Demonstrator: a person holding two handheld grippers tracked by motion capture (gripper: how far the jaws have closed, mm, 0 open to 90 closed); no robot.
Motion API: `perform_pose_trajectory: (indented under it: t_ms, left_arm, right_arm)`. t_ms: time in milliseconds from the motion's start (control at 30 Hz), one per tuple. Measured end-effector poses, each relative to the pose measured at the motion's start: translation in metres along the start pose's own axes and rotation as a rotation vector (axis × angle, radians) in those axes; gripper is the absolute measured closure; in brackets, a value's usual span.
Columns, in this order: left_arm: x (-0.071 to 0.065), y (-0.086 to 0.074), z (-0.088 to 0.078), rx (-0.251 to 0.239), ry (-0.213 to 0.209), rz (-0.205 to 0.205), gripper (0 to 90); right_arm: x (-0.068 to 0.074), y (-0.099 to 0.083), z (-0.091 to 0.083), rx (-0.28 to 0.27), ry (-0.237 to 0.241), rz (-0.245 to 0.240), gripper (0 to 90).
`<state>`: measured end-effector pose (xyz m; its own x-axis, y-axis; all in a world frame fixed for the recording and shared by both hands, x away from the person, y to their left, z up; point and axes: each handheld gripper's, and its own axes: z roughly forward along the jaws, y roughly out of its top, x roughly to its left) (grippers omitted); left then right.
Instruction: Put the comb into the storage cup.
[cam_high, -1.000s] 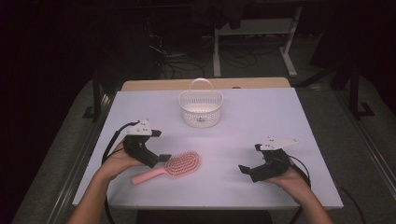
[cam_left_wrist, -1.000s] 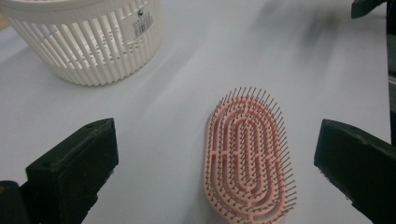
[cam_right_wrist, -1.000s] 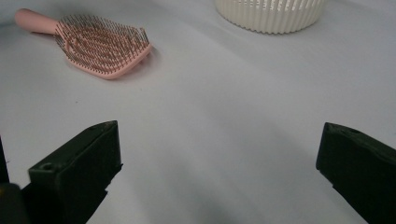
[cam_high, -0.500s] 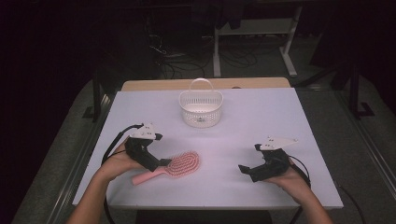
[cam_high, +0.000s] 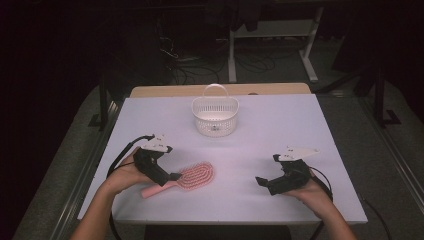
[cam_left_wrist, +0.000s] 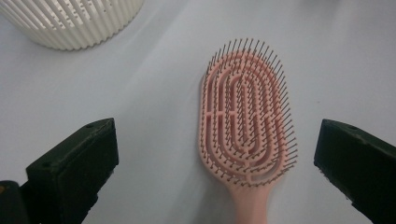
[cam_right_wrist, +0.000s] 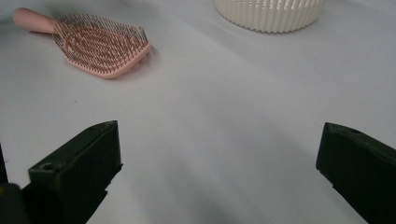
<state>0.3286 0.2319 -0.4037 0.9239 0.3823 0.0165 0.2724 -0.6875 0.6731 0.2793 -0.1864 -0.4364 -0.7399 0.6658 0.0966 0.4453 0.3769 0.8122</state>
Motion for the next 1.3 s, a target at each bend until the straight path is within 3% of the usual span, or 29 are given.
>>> perform_pose_trajectory:
  t_ms: [1300]
  left_arm:
    - [-0.009,-0.006,0.013,0.199,0.013,0.064,0.0]
  right_arm:
    - [0.0,0.0,0.0,-0.001,0.0,0.003,0.0]
